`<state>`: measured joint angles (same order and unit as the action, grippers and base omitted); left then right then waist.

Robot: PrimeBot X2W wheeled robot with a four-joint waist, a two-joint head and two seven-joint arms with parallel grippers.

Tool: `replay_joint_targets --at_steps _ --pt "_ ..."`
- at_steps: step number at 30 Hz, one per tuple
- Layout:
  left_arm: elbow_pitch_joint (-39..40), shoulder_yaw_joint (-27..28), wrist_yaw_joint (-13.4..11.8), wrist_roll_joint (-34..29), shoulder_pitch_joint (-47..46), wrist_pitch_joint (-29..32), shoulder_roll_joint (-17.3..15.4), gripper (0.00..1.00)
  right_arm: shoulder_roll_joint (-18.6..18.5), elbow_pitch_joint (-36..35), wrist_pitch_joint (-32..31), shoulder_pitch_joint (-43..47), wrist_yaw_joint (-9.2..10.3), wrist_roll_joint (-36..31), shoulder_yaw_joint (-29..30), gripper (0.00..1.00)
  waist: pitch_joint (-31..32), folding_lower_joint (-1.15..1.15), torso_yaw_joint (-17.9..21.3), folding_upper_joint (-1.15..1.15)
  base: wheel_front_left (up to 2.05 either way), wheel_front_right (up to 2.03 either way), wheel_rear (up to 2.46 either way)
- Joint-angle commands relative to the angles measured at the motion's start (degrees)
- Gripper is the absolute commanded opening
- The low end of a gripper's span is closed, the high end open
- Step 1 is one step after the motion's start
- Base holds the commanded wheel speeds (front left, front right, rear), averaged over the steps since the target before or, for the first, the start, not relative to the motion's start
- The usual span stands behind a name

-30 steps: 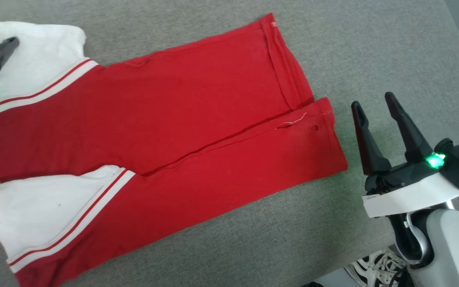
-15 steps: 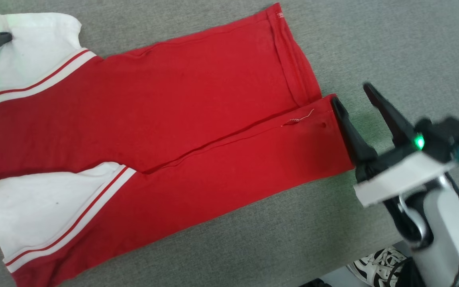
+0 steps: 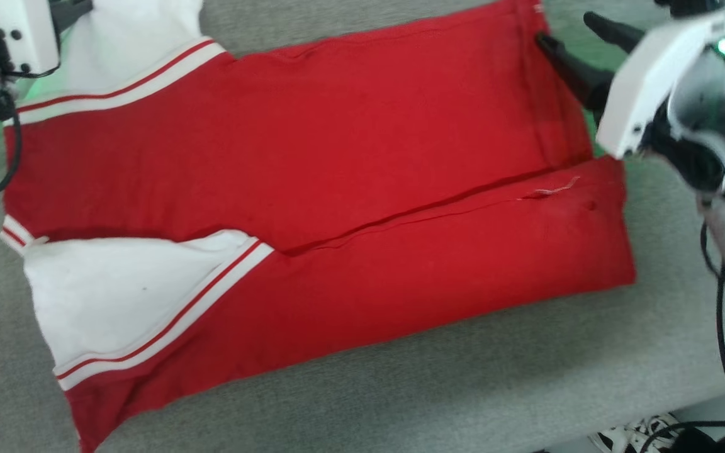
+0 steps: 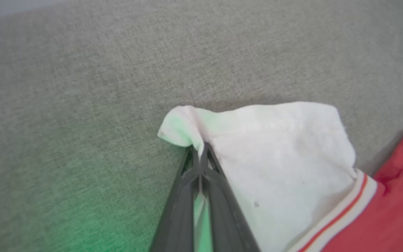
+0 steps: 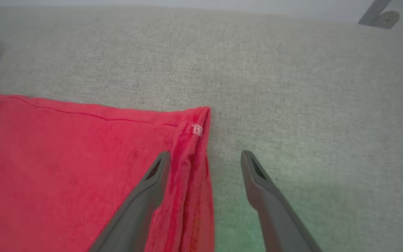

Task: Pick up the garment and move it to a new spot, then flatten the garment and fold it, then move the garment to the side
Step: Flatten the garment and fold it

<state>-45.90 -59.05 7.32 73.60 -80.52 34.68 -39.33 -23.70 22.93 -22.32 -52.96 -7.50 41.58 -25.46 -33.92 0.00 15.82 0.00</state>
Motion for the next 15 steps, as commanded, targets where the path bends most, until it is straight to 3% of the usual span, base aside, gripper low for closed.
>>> replay_joint_targets --at_steps 1,10,11,12,13,15 --pt "0.16 -1.21 0.25 -0.2 1.83 0.27 1.0 0.0 0.39 1.99 -2.22 -2.5 0.01 0.98 -0.63 1.0 -0.97 0.0 -1.41 0.0 0.0 0.0 0.0" --pt "2.48 -2.26 0.2 1.75 2.08 -1.6 2.27 0.0 2.39 15.24 -16.16 -10.75 0.01 3.8 -5.19 0.98 -2.19 0.0 -4.53 0.0 0.0 0.0 0.0" --pt "2.66 -2.34 0.2 2.05 2.13 -1.97 2.34 0.0 2.23 15.4 -17.02 -11.07 0.01 4.0 -6.13 0.49 -2.21 0.0 -4.71 0.0 0.0 0.0 0.0" --pt "2.83 -2.39 0.2 2.1 2.15 -2.42 2.33 0.0 2.14 15.6 -17.22 -11.16 0.01 4.52 -6.38 0.3 -2.19 0.0 -4.84 0.0 0.0 0.0 0.0" --pt "2.94 -2.44 0.2 2.19 2.15 -2.84 2.27 0.0 2.0 15.92 -17.39 -11.44 0.01 4.86 -6.43 0.0 -2.1 0.0 -4.96 0.0 0.0 0.0 0.0" --pt "3.29 -2.45 0.13 2.35 2.18 -4.32 2.15 0.0 1.41 15.95 -17.19 -11.79 0.01 5.31 -6.7 0.0 -1.63 0.0 -5.23 0.0 0.0 0.0 0.0"
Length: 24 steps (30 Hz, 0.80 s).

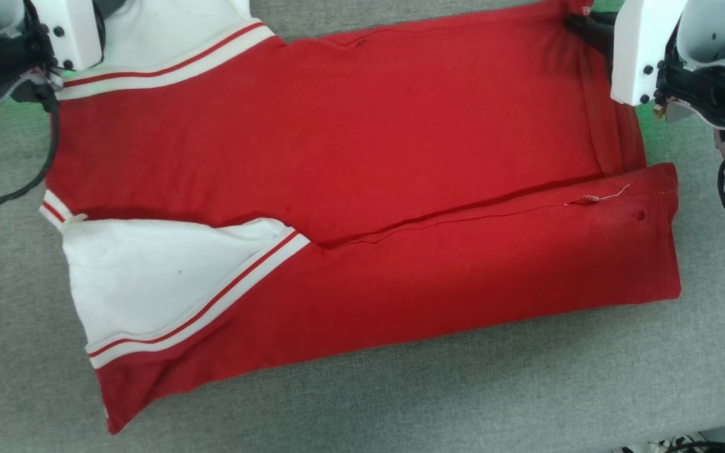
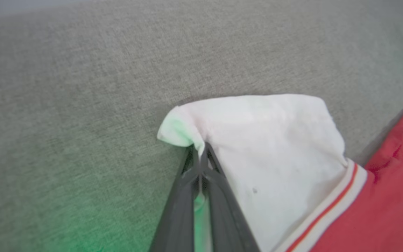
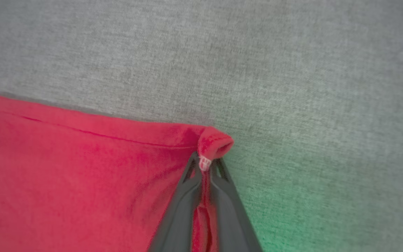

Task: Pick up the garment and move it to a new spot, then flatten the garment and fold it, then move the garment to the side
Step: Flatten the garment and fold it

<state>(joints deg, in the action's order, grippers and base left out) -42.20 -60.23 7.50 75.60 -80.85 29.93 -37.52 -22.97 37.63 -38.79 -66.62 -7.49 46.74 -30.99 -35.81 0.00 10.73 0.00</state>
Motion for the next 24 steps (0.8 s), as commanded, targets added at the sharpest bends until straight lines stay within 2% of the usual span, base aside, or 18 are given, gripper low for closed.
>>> replay_joint_targets --at_steps 1,8,12,18,24 --pt "-0.29 -1.01 -0.04 0.67 2.5 -0.55 0.36 0.0 0.17 1.26 0.21 1.63 0.01 0.14 -0.96 0.0 0.67 0.0 -0.3 0.0 0.0 0.0 0.0" --pt "3.72 0.28 -0.04 2.82 4.02 -9.19 0.45 0.0 -2.02 -0.15 6.09 2.35 0.01 1.6 0.87 0.0 5.8 0.0 -2.35 0.0 0.0 0.0 0.0" --pt "10.68 0.97 -0.04 5.34 7.29 -15.3 -0.95 0.0 -5.01 -3.36 8.89 6.22 0.01 2.44 1.38 0.0 9.43 0.0 -4.7 0.0 0.0 0.0 0.0" --pt "23.51 -0.37 -0.04 5.75 15.95 -24.27 -7.0 0.0 -10.66 -10.37 10.26 15.36 0.01 2.47 1.61 0.0 13.7 0.0 -7.53 0.0 0.0 0.0 0.0" --pt "35.32 -1.64 -0.04 6.17 27.8 -35.01 -13.83 0.0 -14.22 -18.09 11.06 26.08 0.01 1.91 5.38 0.0 15.61 0.0 -8.9 0.0 0.0 0.0 0.0"
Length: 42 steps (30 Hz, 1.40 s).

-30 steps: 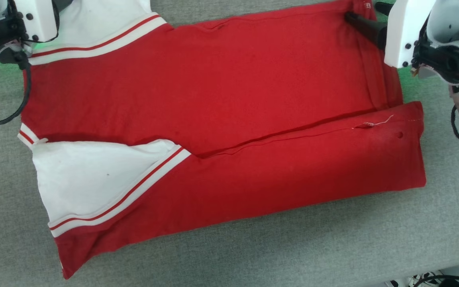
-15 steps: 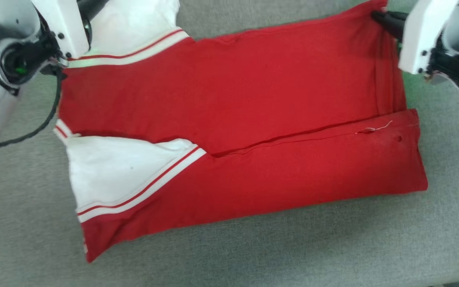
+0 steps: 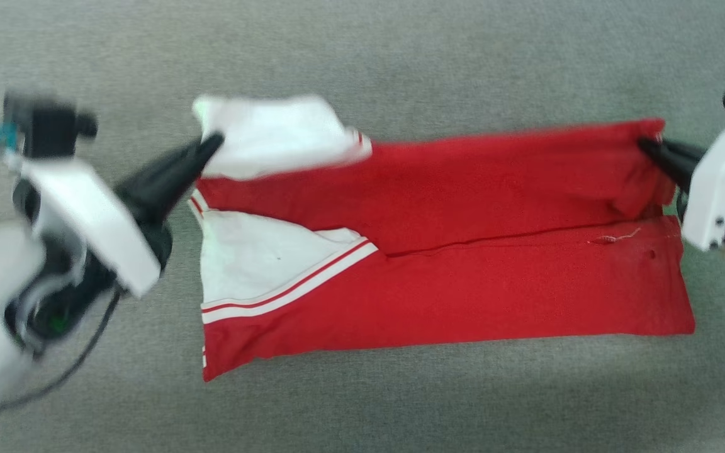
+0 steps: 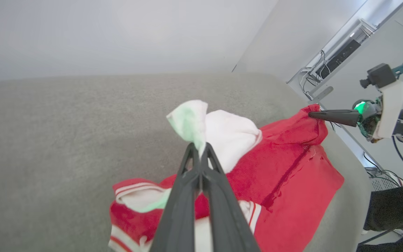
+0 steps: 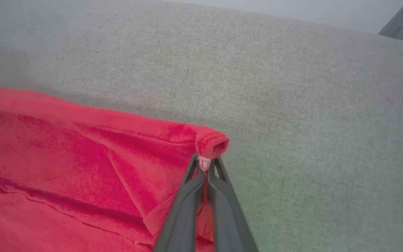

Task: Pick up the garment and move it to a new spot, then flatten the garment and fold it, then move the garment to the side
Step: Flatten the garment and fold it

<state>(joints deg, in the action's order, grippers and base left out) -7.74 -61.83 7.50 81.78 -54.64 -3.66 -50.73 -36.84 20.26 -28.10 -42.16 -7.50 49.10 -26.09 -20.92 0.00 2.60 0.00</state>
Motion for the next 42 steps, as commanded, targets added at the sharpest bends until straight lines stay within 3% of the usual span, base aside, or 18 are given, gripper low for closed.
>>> replay_joint_targets --at_steps 1,7,12,19,22,27,28,29,30,31,32,33,38,42 --pt "2.22 -0.21 -0.04 -0.02 3.54 -3.33 -1.63 0.0 -0.6 -2.12 0.54 3.35 0.01 -0.67 1.37 0.0 0.81 0.0 -0.88 0.0 0.0 0.0 0.0" --pt "7.96 -0.67 -0.04 0.38 12.97 -10.1 -5.03 0.0 -1.27 -8.41 0.45 13.17 0.02 -2.48 7.61 0.0 1.13 0.0 -1.78 0.0 0.0 0.0 0.0" --pt "10.8 0.32 -0.04 -0.01 20.76 -11.5 -5.04 0.0 0.6 -14.01 -1.81 21.85 0.02 -4.84 14.14 0.0 1.02 0.0 -2.63 0.0 0.0 0.0 0.0" --pt "2.16 1.06 -0.03 -4.17 26.01 -11.55 1.55 0.0 5.84 -12.66 -4.79 25.67 0.02 -8.56 17.46 0.0 0.03 0.0 -3.03 0.0 0.0 0.0 0.0" --pt "-2.28 2.97 -0.03 -5.3 26.76 -11.56 5.93 0.0 7.8 -10.4 -4.88 24.55 0.02 -9.99 17.43 0.0 -0.39 0.0 -2.9 0.0 0.0 0.0 0.0" --pt "-6.79 7.11 -0.04 -7.16 27.66 -11.55 10.18 0.0 9.28 -8.02 -4.55 23.41 0.02 -11.3 16.84 0.0 -0.8 0.0 -2.8 0.0 0.0 0.0 0.0" --pt "-7.11 7.69 -0.04 -7.64 28.12 -11.55 10.63 0.09 9.21 -7.99 -4.46 23.29 0.02 -11.51 16.74 0.16 -0.79 0.0 -2.79 0.0 0.0 0.0 0.0" --pt "-7.22 8.45 -0.04 -8.32 28.44 -11.55 10.87 0.25 8.98 -8.29 -4.28 23.21 0.02 -11.61 16.83 0.45 -0.74 0.0 -2.82 0.0 0.0 0.0 0.0" --pt "-7.19 9.42 -0.04 -9.11 28.63 -11.5 11.01 0.4 8.71 -8.7 -4.05 23.26 0.02 -11.62 17.1 1.0 -0.66 0.0 -2.87 0.0 0.0 0.0 0.0" --pt "-6.91 10.36 -0.04 -9.87 29.08 -11.5 11.16 0.53 8.46 -9.24 -3.98 23.46 0.02 -11.61 17.55 1.0 -0.55 0.0 -2.95 0.0 0.0 0.0 0.0" --pt "-6.5 11.25 -0.04 -10.46 29.55 -11.5 11.23 0.86 8.18 -9.89 -4.06 23.77 0.02 -11.56 18.06 1.0 -0.41 0.0 -3.03 0.0 0.0 0.0 0.0" --pt "-6.1 12.42 -0.04 -11.24 30.04 -11.5 11.32 1.0 7.84 -10.62 -4.34 24.17 0.02 -11.57 18.6 1.0 -0.23 0.0 -3.18 0.0 0.0 0.0 0.0" --pt "-4.17 18.25 -0.04 -14.52 34.09 -11.49 12.69 1.0 6.63 -13.89 -6.96 26.48 0.02 -11.34 22.8 1.0 1.0 0.0 -4.34 0.0 0.0 0.0 0.0" --pt "-4.71 23.3 -0.04 -18.26 37.58 -11.49 16.04 1.0 7.05 -13.7 -9.88 28.55 0.02 -11.66 25.97 1.0 1.7 0.0 -6.05 0.0 0.0 0.0 0.0"
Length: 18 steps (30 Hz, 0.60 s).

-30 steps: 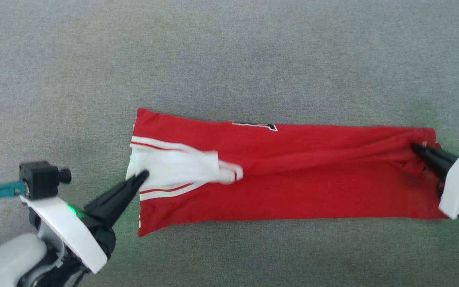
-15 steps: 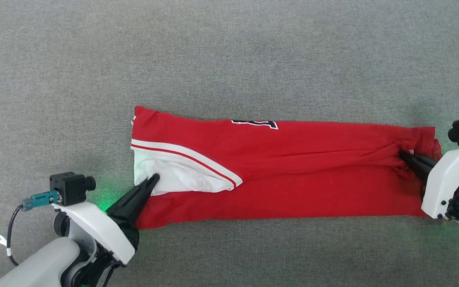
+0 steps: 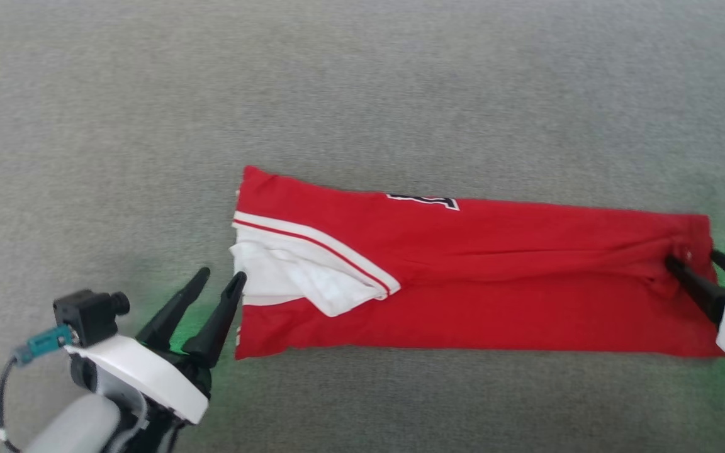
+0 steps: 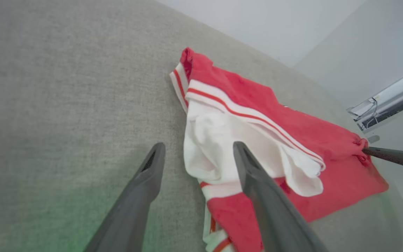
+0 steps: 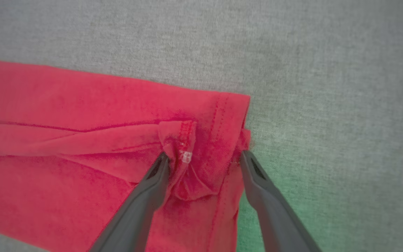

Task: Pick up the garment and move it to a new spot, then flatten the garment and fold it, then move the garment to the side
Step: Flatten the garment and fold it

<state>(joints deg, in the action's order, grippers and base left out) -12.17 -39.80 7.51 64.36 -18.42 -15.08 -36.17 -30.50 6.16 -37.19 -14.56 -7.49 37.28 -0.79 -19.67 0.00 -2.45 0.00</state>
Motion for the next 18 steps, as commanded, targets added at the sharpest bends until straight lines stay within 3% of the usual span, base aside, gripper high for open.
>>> replay_joint_targets --at_steps 1,4,5,6,11,18 --pt "-0.87 2.71 -0.09 -1.9 2.04 -0.09 2.58 1.0 0.77 0.93 -1.36 1.35 0.0 -0.12 1.62 1.0 0.61 0.0 -1.57 0.0 0.0 0.0 0.0" --pt "-2.49 5.76 -0.25 -3.67 3.34 -0.08 5.35 1.0 0.64 2.27 -2.32 2.47 0.01 -1.26 2.96 1.0 0.95 0.0 -2.9 0.0 0.0 0.0 0.0" --pt "-3.96 8.74 -0.19 -5.81 4.29 -0.08 8.11 1.0 1.32 3.57 -3.56 3.56 0.01 -1.71 3.78 1.0 1.25 0.0 -4.09 0.0 0.0 0.0 0.0" --pt "-3.96 8.74 -0.19 -5.81 4.29 -0.08 8.11 1.0 1.32 3.57 -3.56 3.56 0.01 -1.71 3.78 1.0 1.25 0.0 -4.09 0.0 0.0 0.0 0.0" --pt "-5.87 18.21 -0.08 -12.53 6.8 -0.08 14.3 1.0 3.08 4.81 -5.43 5.15 0.0 -1.67 5.54 1.0 2.26 0.0 -6.25 0.0 0.0 0.0 0.0" --pt "-2.37 29.63 -0.06 -36.4 10.61 -0.08 19.12 1.0 4.63 5.47 -7.09 6.25 -0.02 -2.24 8.48 1.0 3.46 0.0 -7.62 0.0 0.0 0.0 0.0"
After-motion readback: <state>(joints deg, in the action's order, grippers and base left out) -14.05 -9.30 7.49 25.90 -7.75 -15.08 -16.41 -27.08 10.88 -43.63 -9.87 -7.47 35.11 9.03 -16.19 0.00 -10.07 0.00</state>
